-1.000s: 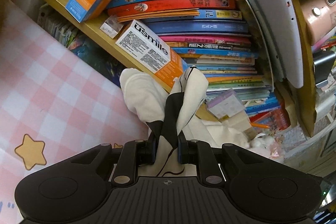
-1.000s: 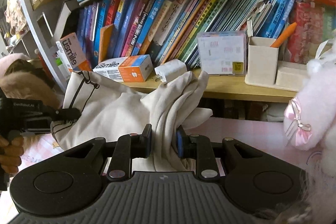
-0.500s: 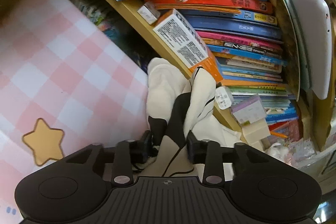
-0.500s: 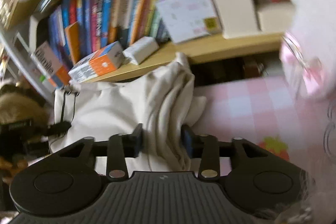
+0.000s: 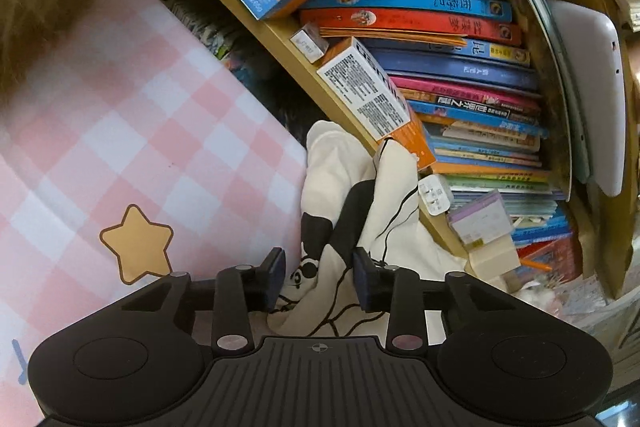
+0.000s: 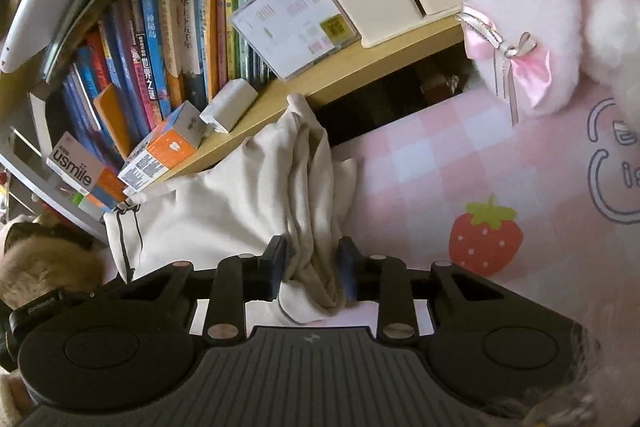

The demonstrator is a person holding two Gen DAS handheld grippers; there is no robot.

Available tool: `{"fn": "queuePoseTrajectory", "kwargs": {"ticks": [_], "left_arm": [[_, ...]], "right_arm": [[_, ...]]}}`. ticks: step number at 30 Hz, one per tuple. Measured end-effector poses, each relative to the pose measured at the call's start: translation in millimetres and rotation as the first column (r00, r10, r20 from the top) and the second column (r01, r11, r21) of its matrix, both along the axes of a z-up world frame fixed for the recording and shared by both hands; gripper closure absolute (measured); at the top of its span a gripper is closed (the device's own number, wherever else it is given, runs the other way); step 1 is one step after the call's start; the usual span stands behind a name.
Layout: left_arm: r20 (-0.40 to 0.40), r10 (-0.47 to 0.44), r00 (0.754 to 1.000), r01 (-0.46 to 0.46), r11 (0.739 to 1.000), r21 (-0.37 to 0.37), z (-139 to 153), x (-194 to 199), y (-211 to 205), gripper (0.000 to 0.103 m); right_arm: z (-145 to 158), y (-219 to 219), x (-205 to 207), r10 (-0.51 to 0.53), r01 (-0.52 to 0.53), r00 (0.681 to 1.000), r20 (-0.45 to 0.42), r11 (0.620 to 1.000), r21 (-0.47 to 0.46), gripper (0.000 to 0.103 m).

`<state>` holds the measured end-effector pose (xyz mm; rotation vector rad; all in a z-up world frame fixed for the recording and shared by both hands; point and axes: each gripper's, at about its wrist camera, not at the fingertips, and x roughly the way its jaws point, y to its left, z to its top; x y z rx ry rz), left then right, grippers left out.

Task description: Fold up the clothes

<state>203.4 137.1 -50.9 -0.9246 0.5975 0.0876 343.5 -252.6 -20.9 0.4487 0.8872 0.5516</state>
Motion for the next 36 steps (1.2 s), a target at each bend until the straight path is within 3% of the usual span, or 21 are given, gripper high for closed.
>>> {"fn": "queuePoseTrajectory", "kwargs": {"ticks": [6, 15, 22, 28, 31, 36], "left_arm": [[-0.005, 0.005, 1.0, -0.004, 0.994, 0.106, 24.7, -9.6, -14.6, 0.066], [0.025, -0.064, 0.998, 0.056, 0.97, 0.236, 61.2, -48.0, -52.1, 0.065], [-0.031, -0.09, 0.995, 0.096, 0.929, 0.357, 71.9, -78.0, -90.1, 0.062], [-0.089, -0.088, 0.992, 0.12, 0.874, 0.472, 73.7, -99.4, -121.2, 0.06], [-0.107, -0.076, 0.991, 0.121, 0.844, 0.522, 73.8, -109.7, -134.9, 0.042], [-0.135, -0.062, 0.989, 0.131, 0.793, 0.596, 69.9, -122.8, -155.1, 0.027]], "right_arm": [[14.5, 7.5, -7.5, -0.004, 0.007, 0.999, 0.033, 0.997, -0.073, 0.074], [50.4, -2.5, -44.9, -0.016, 0.029, 0.994, 0.108, 0.992, -0.121, 0.074], [59.0, -5.3, -88.6, 0.025, 0.003, 0.989, 0.143, 0.981, -0.193, 0.071], [62.6, -3.4, -131.4, 0.052, 0.006, 0.98, 0.19, 0.957, -0.289, 0.055], [65.0, -2.3, -150.0, 0.056, 0.019, 0.975, 0.217, 0.943, -0.331, 0.04], [66.0, -2.5, -175.1, 0.059, 0.043, 0.966, 0.251, 0.923, -0.383, 0.021]]}}
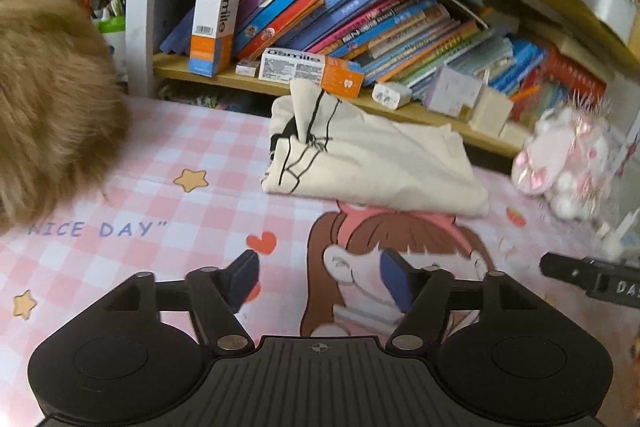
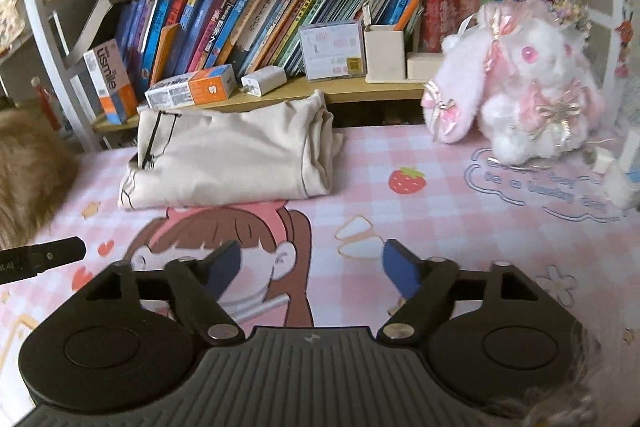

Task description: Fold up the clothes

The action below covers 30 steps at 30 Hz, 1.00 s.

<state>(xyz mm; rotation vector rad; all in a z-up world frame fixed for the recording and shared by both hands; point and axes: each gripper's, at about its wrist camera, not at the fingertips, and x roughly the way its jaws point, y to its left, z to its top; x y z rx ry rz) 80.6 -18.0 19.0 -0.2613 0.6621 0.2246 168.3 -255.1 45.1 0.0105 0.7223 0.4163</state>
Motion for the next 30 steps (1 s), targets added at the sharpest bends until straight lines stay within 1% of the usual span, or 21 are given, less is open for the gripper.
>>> {"fn": "queuePoseTrajectory", "kwargs": {"ticks": [2, 3, 5, 7, 9, 12, 19, 30], "left_arm": [[0.0, 0.003, 1.0, -0.003, 1.0, 0.031, -0.8, -5.4, -6.8, 0.02], [0.001, 0.003, 1.0, -0.003, 0.999, 0.043, -0.9, -7.7, -9.4, 0.018], [0.003, 0.007, 1.0, -0.007, 0.997, 0.071, -0.9, -12.9, -15.2, 0.01], [0.005, 0.01, 1.0, -0.01, 0.996, 0.091, -1.2, -17.7, -19.6, 0.007], [0.001, 0.012, 1.0, -0.012, 0.995, 0.102, -2.3, -22.3, -23.7, 0.007], [-0.015, 0.013, 1.0, -0.011, 0.995, 0.096, -4.9, -27.0, -28.3, 0.006], [-0.038, 0.002, 0.999, 0.001, 0.997, 0.082, -10.3, -32.7, -38.0, 0.004], [-0.053, -0.012, 0.999, 0.016, 0.997, 0.079, -11.1, -32.2, -43.0, 0.004]], "right_arm": [[-1.6, -1.5, -7.7, -0.003, 0.003, 1.0, 0.002, 1.0, -0.011, 0.017], [-2.4, -2.3, -11.6, -0.005, 0.005, 1.0, 0.004, 1.0, -0.016, 0.016], [-4.2, -3.2, -18.5, -0.009, 0.009, 1.0, 0.002, 1.0, -0.025, 0.015], [-5.9, -4.2, -24.0, -0.015, 0.015, 1.0, 0.0, 0.999, -0.034, 0.011], [-7.8, -5.4, -30.3, -0.02, 0.02, 1.0, 0.0, 0.999, -0.042, 0.008], [-10.9, -6.8, -38.1, -0.022, 0.022, 1.0, 0.001, 0.998, -0.055, 0.005], [-16.9, -8.6, -48.0, -0.015, 0.014, 1.0, -0.021, 0.998, -0.056, 0.005], [-16.9, -6.3, -51.2, 0.001, -0.002, 1.0, -0.014, 0.998, -0.066, 0.003]]}}
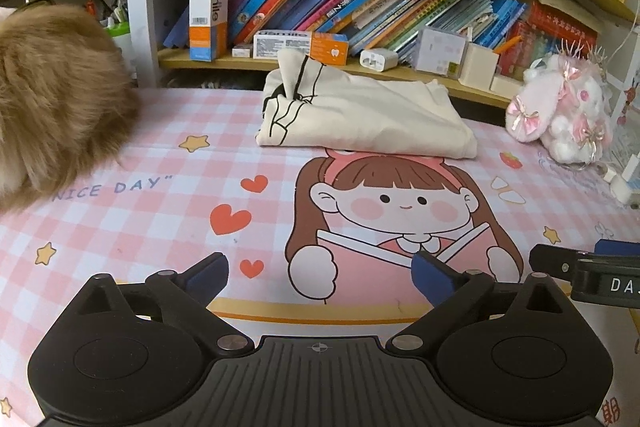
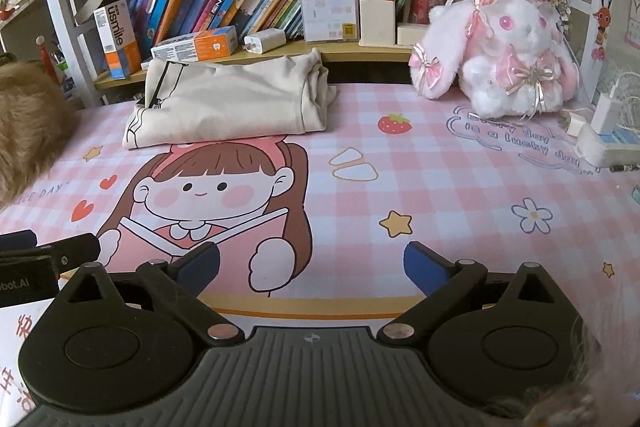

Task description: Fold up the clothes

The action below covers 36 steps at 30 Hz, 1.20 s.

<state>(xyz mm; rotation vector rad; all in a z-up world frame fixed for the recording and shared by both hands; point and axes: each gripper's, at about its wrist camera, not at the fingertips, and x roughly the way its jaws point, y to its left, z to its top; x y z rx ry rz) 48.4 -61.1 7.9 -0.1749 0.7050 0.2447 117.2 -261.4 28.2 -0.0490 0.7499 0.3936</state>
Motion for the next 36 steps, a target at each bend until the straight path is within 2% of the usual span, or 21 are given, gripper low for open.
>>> {"fn": "queuePoseTrajectory", "kwargs": {"ticks": [36], "left_arm": [[-0.02, -0.009, 1.0, 0.01, 1.0, 0.009, -2.8, 3.4, -2.0, 0.002]], "right_arm": [[-5.7, 4.7, 2.3, 0.0, -0.001, 1.0, -0.015, 0.999, -0.034, 0.003]]}}
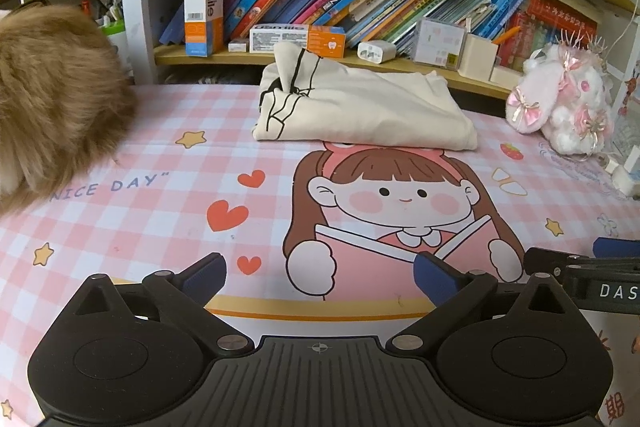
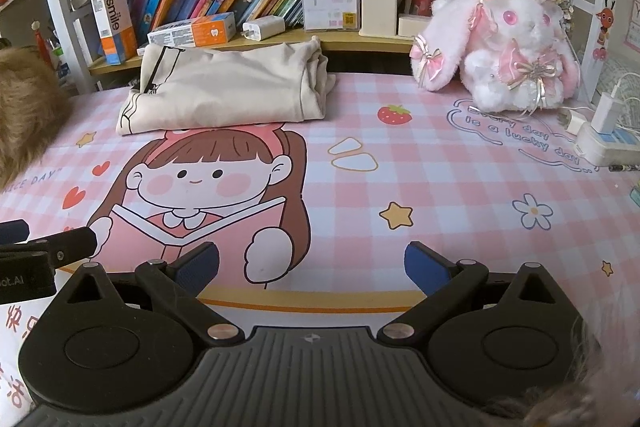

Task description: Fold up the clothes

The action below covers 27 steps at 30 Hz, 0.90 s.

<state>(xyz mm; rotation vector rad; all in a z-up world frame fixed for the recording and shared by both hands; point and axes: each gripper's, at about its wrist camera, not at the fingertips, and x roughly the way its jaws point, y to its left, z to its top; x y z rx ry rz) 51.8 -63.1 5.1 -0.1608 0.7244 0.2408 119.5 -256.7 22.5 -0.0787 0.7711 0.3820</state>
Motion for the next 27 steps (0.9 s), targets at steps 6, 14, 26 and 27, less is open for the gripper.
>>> {"fn": "queuePoseTrajectory", "kwargs": {"ticks": [6, 14, 26, 27], "left_arm": [[-0.001, -0.003, 1.0, 0.002, 1.0, -0.006, -1.0, 0.3, 0.0, 0.002], [-0.008, -0.007, 1.0, 0.007, 1.0, 0.004, -2.7, 2.5, 0.1, 0.002], [-0.008, -0.012, 1.0, 0.012, 1.0, -0.024, -4.8, 4.1, 1.4, 0.002], [-0.008, -0.011, 1.0, 0.011, 1.0, -0.029, -4.9, 4.2, 1.6, 0.001]], "right_arm": [[-1.2, 0.4, 0.7, 0.0, 0.0, 1.0, -0.004, 1.0, -0.002, 0.003], [-1.7, 0.4, 2.1, 0.001, -0.001, 1.0, -0.006, 1.0, -0.003, 0.003], [-3.1, 1.6, 3.5, 0.002, -0.002, 1.0, -0.01, 1.0, -0.01, 0.003], [-3.2, 1.6, 3.7, 0.002, -0.002, 1.0, -0.01, 1.0, -0.01, 0.003]]}}
